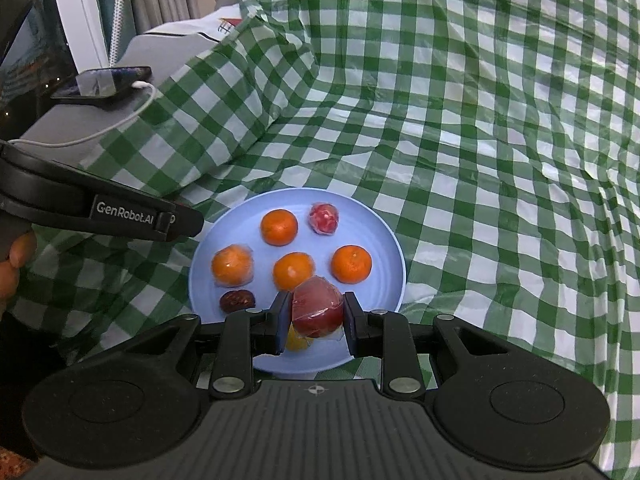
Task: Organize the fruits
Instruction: 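Carry the date and lychee over the blue plate with both tools, then open both tools to drop the date and lychee onto the plate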
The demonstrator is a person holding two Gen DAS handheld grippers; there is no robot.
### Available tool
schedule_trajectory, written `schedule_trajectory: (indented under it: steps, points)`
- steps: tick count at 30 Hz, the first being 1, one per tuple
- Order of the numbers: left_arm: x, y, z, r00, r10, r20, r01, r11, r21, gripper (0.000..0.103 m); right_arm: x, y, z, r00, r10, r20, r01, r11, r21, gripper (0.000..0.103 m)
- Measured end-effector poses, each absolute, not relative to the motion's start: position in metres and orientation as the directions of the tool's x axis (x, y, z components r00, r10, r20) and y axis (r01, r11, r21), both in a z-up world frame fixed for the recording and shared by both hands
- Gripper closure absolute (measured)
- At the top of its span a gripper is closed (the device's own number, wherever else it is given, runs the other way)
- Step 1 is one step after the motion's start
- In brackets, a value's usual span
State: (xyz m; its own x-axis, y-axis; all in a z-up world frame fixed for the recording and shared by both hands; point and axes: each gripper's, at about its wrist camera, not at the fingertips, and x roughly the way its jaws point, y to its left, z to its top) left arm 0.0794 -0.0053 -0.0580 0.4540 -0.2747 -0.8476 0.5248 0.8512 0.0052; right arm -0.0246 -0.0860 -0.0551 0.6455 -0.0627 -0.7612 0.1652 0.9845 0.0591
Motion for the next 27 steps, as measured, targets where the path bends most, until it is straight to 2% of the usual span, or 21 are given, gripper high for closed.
schedule_trajectory:
  steps: [15, 16, 17, 18, 19, 20, 22, 27]
  points:
    - [0.108, -0.029, -0.094, 0.432, -0.247, -0.867, 0.548, 0.836, 0.034, 0.078, 0.009, -0.095, -0.084, 0.609, -0.047, -0.791, 0.143, 0.988, 0.051, 0.073]
    - [0.109, -0.03, -0.093, 0.431, -0.253, -0.866, 0.549, 0.835, 0.029, 0.073, 0.012, -0.096, -0.084, 0.611, -0.045, -0.791, 0.139, 0.989, 0.051, 0.072]
    - [0.11, -0.029, -0.092, 0.431, -0.263, -0.863, 0.552, 0.834, 0.021, 0.051, 0.014, -0.097, -0.084, 0.613, -0.039, -0.789, 0.131, 0.99, 0.052, 0.069]
    - [0.109, -0.029, -0.09, 0.441, -0.272, -0.855, 0.551, 0.834, 0.019, 0.022, 0.015, -0.097, -0.083, 0.616, -0.034, -0.787, 0.123, 0.991, 0.054, 0.057]
    - [0.108, -0.028, -0.086, 0.46, -0.273, -0.845, 0.544, 0.839, 0.025, 0.009, 0.016, -0.097, -0.082, 0.62, -0.027, -0.784, 0.111, 0.992, 0.053, 0.044]
    - [0.105, -0.027, -0.081, 0.484, -0.27, -0.832, 0.536, 0.843, 0.038, 0.0, 0.016, -0.097, -0.079, 0.623, -0.028, -0.782, 0.103, 0.994, 0.047, 0.038]
    - [0.098, -0.023, -0.07, 0.518, -0.278, -0.809, 0.54, 0.839, 0.057, 0.0, 0.013, -0.095, -0.074, 0.629, -0.05, -0.776, 0.108, 0.994, 0.024, 0.022]
    - [0.074, -0.01, -0.054, 0.509, -0.244, -0.825, 0.55, 0.83, 0.093, 0.0, -0.016, -0.093, -0.057, 0.608, -0.07, -0.791, 0.163, 0.986, 0.038, 0.009]
